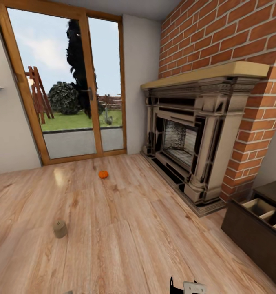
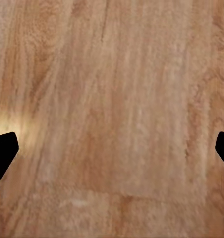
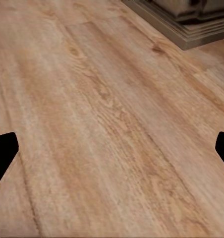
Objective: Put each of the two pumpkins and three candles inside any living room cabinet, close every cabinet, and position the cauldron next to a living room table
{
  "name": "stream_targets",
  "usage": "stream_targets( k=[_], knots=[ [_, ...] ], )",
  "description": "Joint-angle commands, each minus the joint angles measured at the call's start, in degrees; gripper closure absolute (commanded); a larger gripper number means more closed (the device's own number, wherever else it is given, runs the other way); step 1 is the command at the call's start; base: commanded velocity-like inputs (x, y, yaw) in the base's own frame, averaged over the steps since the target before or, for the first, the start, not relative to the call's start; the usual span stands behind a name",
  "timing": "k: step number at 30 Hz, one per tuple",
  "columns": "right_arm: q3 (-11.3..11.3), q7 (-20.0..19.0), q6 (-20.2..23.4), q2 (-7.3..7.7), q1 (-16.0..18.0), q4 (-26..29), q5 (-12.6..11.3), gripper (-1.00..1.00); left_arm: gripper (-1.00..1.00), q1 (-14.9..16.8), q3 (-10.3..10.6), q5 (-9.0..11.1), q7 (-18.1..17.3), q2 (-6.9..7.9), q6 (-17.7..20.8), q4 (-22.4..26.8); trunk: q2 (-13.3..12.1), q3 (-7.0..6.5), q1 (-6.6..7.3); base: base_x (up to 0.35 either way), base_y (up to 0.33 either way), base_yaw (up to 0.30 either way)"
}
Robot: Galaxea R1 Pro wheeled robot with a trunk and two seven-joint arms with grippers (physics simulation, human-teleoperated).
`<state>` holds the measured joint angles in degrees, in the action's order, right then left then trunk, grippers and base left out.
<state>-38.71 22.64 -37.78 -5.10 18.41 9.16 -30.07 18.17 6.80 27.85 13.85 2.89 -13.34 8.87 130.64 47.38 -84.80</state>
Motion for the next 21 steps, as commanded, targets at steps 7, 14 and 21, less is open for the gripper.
stream_targets(
  k=[7, 14, 21],
  knots=[
    [-0.5, 0.5, -0.1, 0.00, 0.0, 0.0, -0.2, -1.00, -1.00, 0.0, 0.5, 0.4, 0.3, 0.01, -0.1, 0.0, 0.0, 0.06, 0.01, 0.000, 0.272, 0.277],
    [-0.6, 0.5, -0.1, 0.00, 0.0, 0.0, -0.2, -1.00, -1.00, 0.0, 0.5, 0.4, 0.3, 0.01, -0.1, 0.0, 0.0, 0.06, 0.01, 0.000, 0.044, 0.277],
    [-0.6, 0.5, -0.1, 0.00, 0.0, 0.0, -0.2, -1.00, -1.00, 0.0, 0.5, 0.4, 0.3, 0.01, -0.1, 0.0, 0.0, 0.10, 0.01, 0.000, 0.002, 0.277]
  ],
)
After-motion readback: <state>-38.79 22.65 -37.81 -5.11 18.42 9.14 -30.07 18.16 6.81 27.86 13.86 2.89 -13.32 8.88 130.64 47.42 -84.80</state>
